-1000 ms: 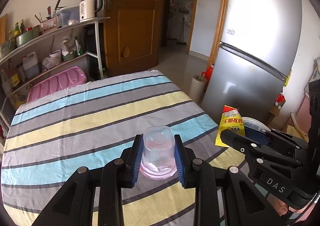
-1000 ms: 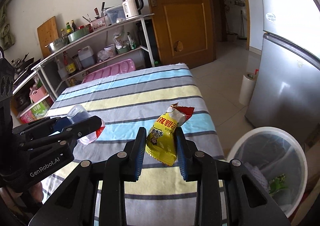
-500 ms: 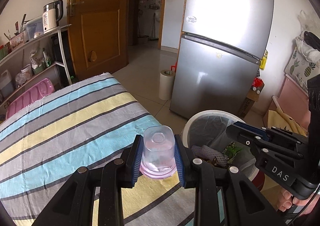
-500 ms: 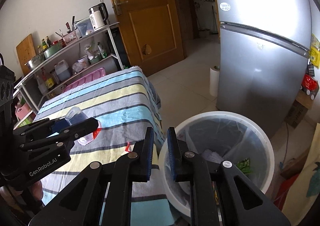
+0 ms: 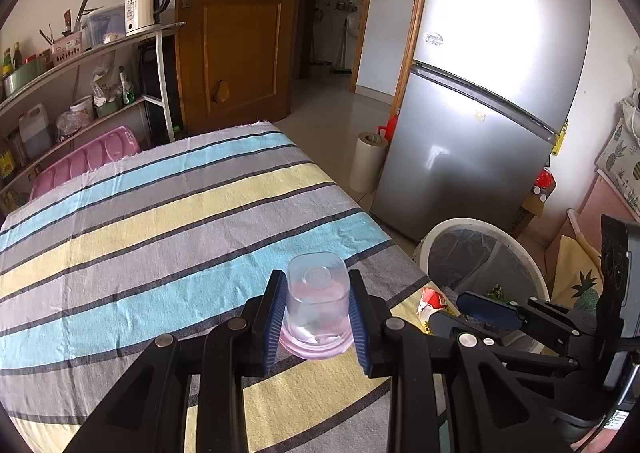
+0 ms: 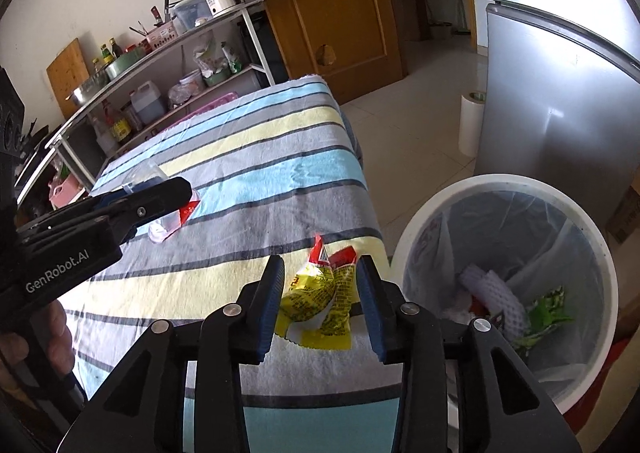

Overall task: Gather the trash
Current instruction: 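Carry the clear cup and yellow packet with both tools over the white bin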

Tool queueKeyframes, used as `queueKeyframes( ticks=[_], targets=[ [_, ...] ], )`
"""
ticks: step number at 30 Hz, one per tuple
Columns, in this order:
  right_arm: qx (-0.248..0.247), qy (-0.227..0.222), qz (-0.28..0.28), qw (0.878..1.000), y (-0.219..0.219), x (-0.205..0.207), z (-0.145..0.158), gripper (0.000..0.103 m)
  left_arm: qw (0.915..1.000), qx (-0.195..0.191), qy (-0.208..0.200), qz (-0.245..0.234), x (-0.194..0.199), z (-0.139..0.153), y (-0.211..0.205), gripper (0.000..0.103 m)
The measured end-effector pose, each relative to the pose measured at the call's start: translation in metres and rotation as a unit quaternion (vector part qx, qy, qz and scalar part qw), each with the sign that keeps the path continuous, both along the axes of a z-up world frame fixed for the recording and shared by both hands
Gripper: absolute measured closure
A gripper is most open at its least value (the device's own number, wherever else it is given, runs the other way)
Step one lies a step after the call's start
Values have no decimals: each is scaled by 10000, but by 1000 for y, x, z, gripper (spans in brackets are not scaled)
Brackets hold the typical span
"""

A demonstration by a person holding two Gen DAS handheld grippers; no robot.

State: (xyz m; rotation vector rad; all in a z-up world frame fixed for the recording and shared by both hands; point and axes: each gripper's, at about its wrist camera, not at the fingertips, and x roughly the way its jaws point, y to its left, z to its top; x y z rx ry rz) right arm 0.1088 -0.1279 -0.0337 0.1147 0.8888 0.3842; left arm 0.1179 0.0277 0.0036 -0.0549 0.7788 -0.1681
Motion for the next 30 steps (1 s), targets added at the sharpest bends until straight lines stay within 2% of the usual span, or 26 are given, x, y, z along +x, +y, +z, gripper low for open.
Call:
queueKeyframes(
  ticks=[11,18,21,30],
  targets=[
    [-377,83,-27,9993,14,-1,-12,64,9999,-54,131,17,-1,-12,3,72],
    [-600,-59,-16,9982,20,-5,-10,72,9998,-2,174,-32,-1,-15,-3,72],
    [-607,-187,-64,9980,18,-9,-5,77,9998,26,165,-75,-2,-14,-8,72],
    [-487,-479,-341,9971,-12,-13,20,78,9995,89,73,-291,1,-3,-34,72]
  ],
)
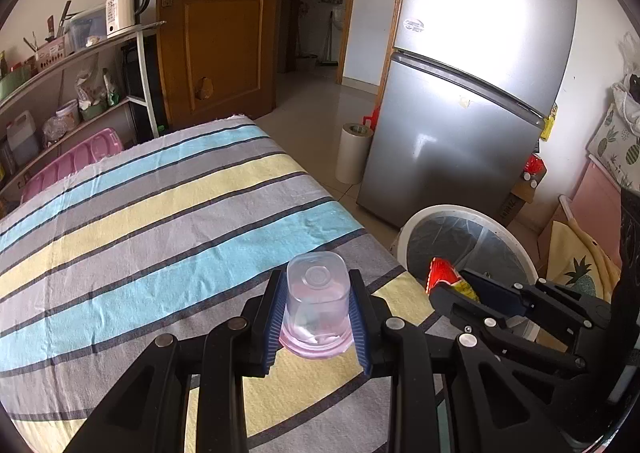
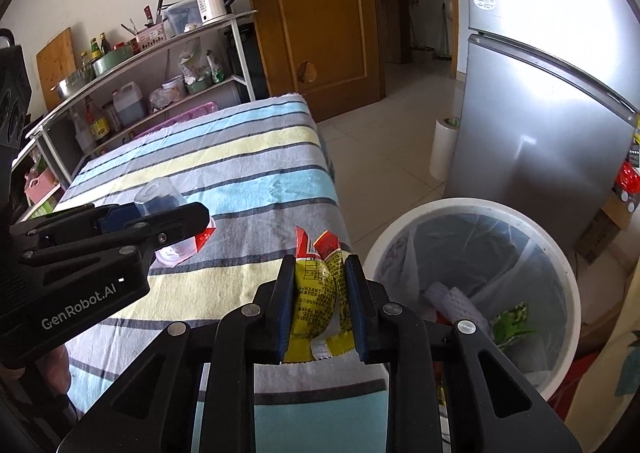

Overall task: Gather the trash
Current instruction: 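Carry the clear cup and yellow packet with both tools over the white bin, then open both tools over the bin to drop the cup and packet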

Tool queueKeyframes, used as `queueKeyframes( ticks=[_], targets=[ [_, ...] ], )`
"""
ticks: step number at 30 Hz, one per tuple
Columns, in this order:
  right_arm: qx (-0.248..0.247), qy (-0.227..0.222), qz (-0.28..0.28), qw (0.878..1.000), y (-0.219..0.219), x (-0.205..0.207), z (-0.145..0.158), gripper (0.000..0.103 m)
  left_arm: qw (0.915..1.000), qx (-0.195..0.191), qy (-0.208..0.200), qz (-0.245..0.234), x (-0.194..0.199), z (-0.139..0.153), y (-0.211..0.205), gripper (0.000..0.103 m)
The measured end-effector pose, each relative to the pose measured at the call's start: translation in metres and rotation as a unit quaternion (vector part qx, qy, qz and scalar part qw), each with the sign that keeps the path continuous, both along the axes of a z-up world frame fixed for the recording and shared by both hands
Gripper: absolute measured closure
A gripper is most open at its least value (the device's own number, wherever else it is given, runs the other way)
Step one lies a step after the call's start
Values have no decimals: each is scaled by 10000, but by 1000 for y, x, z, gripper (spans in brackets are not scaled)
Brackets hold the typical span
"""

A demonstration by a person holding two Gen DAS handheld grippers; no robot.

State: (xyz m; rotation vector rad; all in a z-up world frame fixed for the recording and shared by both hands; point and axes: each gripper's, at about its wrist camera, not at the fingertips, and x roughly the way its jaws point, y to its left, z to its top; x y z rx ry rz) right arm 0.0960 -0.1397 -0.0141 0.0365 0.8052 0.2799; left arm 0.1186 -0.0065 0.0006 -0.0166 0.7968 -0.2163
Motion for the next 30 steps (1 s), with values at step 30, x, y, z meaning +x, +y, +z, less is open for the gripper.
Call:
queueKeyframes(
  ticks=[30],
  targets=[
    [-16,449,-1547,9869,-157,15,-16,62,9920,379,301,-1167,32,-25,-150,63]
  ],
)
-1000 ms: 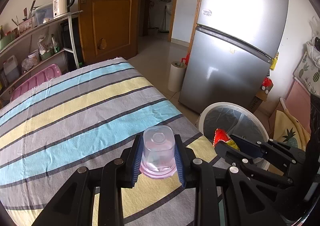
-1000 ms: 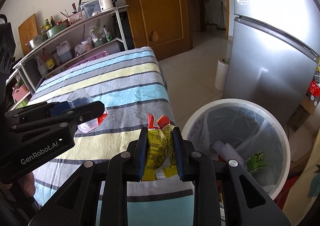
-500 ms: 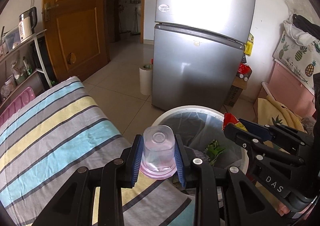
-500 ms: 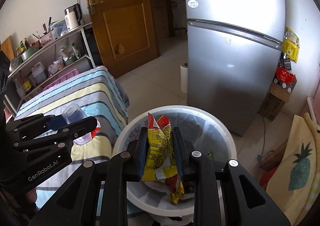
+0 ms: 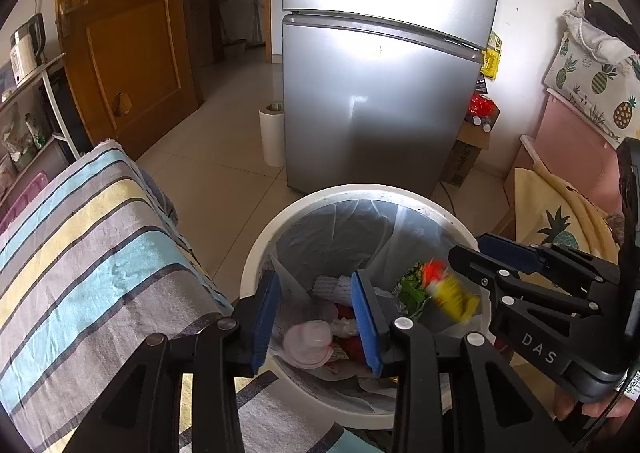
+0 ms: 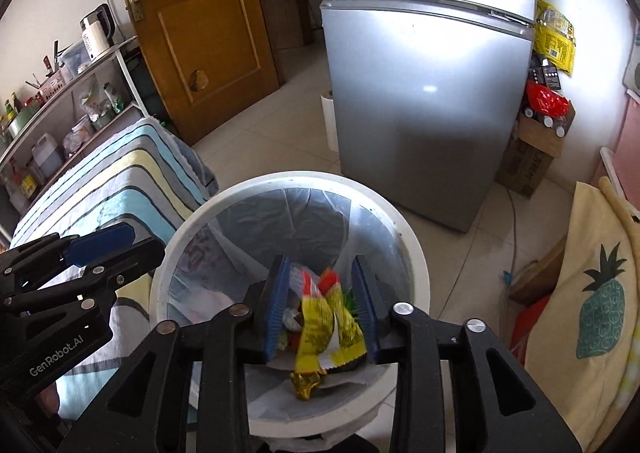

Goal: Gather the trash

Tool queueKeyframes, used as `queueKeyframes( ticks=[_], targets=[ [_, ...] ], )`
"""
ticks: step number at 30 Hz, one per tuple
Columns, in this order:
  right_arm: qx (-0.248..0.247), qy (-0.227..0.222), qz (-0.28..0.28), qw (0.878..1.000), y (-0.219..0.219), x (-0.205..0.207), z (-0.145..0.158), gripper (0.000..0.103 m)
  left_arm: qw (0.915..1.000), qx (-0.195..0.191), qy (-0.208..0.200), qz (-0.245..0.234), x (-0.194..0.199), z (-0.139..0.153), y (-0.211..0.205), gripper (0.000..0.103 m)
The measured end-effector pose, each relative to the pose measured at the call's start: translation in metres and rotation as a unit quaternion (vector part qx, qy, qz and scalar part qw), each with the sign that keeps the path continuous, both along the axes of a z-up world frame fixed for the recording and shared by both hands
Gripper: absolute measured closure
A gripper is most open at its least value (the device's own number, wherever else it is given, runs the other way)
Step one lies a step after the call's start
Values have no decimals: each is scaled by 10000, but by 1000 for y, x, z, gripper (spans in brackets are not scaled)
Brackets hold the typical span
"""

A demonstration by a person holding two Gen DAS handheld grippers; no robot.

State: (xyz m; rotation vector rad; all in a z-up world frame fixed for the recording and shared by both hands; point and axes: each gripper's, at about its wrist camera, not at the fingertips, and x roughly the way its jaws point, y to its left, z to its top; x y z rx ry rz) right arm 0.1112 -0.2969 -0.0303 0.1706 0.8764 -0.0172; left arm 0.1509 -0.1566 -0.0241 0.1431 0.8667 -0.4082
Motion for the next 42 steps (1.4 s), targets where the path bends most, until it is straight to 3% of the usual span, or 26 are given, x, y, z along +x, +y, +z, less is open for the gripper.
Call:
queueKeyframes(
  ticks=[16,25,42],
  targets=[
    [-211,-475,-180,9985,23,-34,29,59,9991,-177,-338,185,-32,21,28,58],
    [-206,-693,-368,9967,37,-68,40,58,9962,-84,-677,547,-66,30,46,58],
    [-341,-1104,-553,9918,57,-128,50,57,9924,-189,-1083,548,-127,45,57,58]
  ],
)
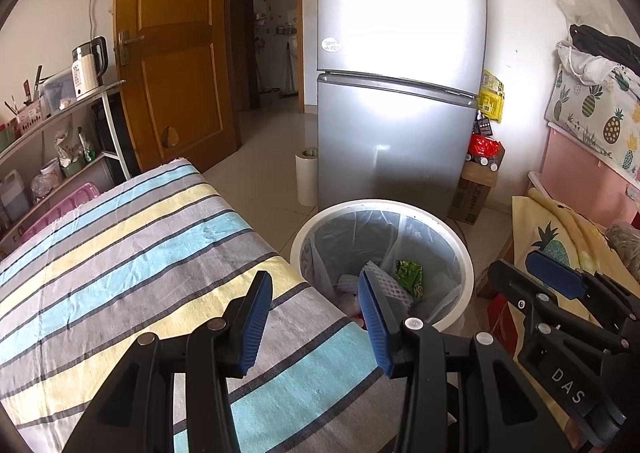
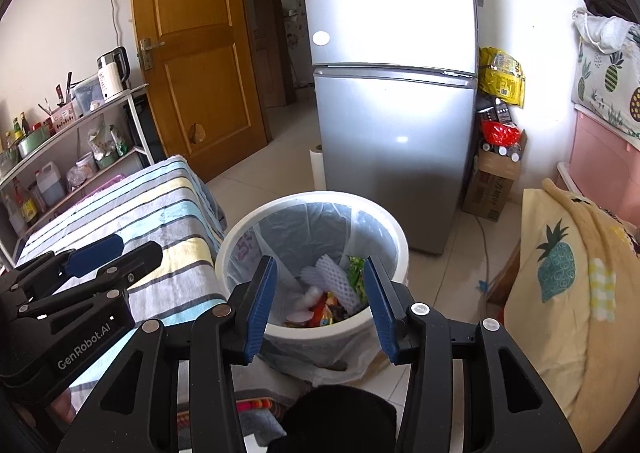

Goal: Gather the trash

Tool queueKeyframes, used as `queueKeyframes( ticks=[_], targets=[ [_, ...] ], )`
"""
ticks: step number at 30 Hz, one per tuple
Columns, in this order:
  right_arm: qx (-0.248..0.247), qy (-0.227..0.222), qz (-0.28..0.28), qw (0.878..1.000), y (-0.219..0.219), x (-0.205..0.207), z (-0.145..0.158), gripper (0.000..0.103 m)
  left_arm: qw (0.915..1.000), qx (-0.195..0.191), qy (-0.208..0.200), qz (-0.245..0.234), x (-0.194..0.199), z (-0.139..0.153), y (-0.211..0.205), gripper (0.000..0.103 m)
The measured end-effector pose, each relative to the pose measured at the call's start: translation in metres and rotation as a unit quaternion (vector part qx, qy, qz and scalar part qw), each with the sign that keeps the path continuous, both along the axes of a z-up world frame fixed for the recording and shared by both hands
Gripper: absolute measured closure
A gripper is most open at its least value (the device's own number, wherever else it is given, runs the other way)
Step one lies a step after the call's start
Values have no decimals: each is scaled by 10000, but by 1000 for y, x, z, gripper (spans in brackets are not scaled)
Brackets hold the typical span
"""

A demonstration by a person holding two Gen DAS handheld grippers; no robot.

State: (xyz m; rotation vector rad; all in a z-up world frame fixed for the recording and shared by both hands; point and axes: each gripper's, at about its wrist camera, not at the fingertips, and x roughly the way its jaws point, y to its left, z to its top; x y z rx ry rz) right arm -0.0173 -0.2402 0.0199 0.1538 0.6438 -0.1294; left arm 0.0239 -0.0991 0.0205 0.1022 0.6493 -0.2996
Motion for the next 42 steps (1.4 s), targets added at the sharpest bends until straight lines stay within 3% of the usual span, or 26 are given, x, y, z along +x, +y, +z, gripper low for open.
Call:
queueKeyframes(
  ticks=[42],
  targets=[
    [-85,-84,67,9999,12,-11,1,57,10000,33,35,6,-8,-1,1,58]
  ],
)
